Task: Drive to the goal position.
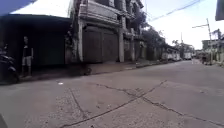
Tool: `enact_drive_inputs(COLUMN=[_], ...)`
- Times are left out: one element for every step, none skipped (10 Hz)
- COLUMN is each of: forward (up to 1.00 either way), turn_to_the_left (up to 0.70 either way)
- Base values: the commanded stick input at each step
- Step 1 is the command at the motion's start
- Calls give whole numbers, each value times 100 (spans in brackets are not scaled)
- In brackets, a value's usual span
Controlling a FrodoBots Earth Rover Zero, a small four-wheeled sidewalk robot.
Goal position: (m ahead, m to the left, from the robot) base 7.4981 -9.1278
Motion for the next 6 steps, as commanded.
enact_drive_inputs(forward=[0,0,0,0,0,0], turn_to_the_left=[0,0,0,0,3,21])
